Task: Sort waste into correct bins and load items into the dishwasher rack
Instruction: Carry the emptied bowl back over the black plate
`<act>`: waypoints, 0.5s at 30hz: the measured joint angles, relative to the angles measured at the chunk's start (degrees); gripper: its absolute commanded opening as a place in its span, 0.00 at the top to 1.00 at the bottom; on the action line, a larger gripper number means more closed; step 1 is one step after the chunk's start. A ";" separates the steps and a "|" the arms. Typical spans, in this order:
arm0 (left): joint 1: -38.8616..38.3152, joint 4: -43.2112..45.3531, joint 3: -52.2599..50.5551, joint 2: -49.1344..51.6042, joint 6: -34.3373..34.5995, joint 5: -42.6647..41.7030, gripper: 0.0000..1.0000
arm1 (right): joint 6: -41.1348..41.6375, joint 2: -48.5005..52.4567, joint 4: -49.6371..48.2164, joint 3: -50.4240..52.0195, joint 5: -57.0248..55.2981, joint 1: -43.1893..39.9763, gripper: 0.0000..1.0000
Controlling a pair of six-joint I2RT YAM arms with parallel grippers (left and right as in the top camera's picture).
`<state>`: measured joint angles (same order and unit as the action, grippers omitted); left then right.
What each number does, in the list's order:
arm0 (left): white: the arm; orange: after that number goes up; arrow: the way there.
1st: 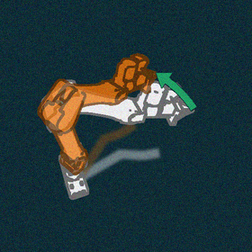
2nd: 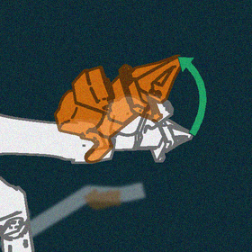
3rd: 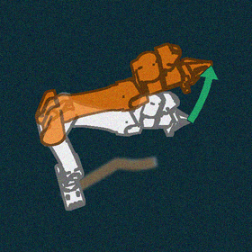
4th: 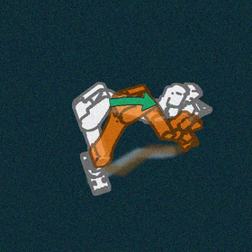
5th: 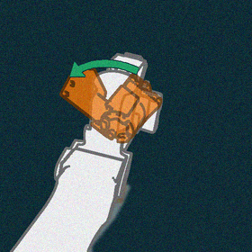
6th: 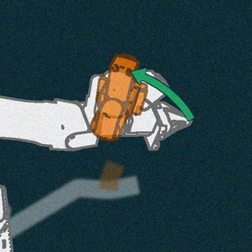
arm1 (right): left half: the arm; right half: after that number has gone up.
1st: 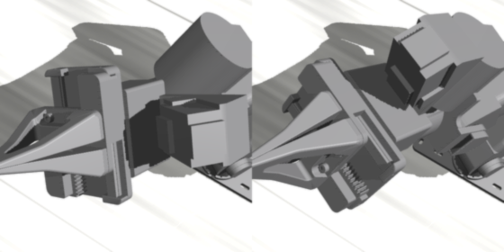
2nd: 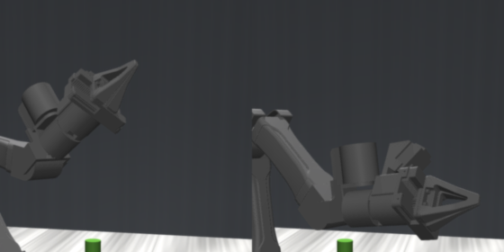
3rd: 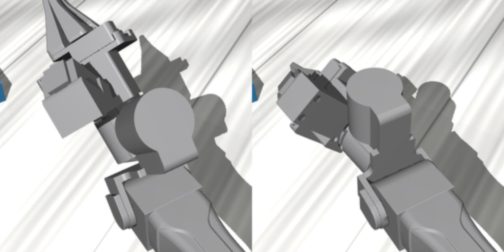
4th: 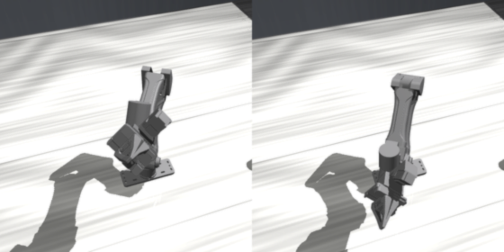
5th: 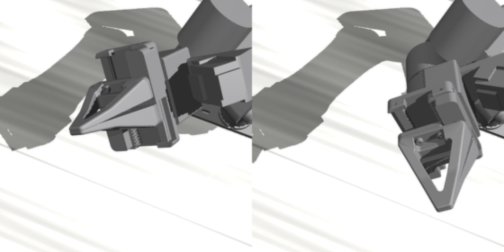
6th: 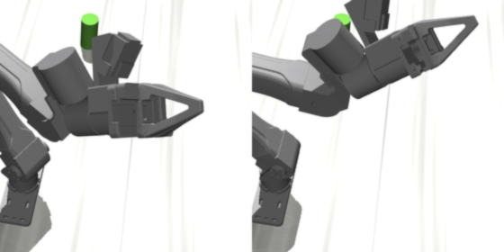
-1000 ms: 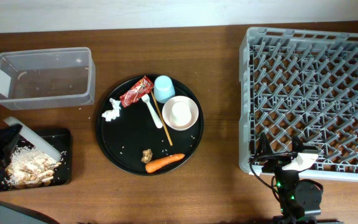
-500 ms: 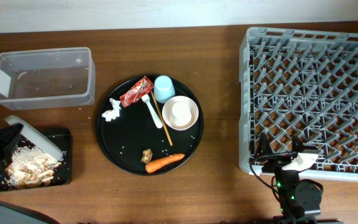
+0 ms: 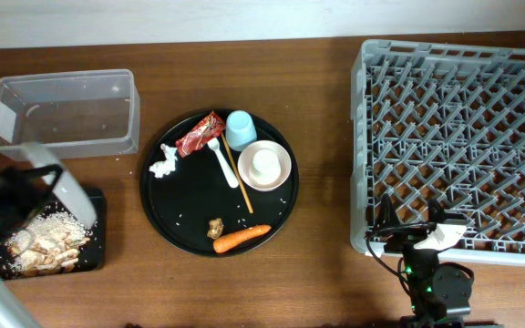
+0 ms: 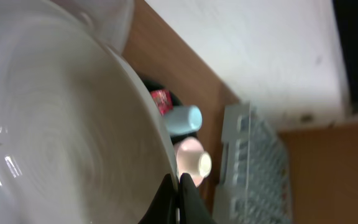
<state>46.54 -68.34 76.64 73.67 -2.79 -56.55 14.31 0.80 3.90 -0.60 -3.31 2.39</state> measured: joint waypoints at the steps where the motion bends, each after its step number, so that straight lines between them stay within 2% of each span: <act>1: -2.78 0.04 0.00 -1.53 0.00 1.70 0.99 | 0.02 0.00 0.02 0.00 0.00 0.00 0.01; 6: -13.99 0.15 0.09 -5.86 0.00 7.96 0.99 | -0.02 0.00 0.02 0.00 0.00 0.00 0.01; 15: -39.17 0.17 0.09 -6.29 3.32 22.38 0.99 | 0.00 0.00 0.02 0.00 0.00 0.00 0.01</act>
<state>7.38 -68.16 76.73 67.37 0.54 -34.17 14.31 0.80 3.92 -0.60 -3.31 2.39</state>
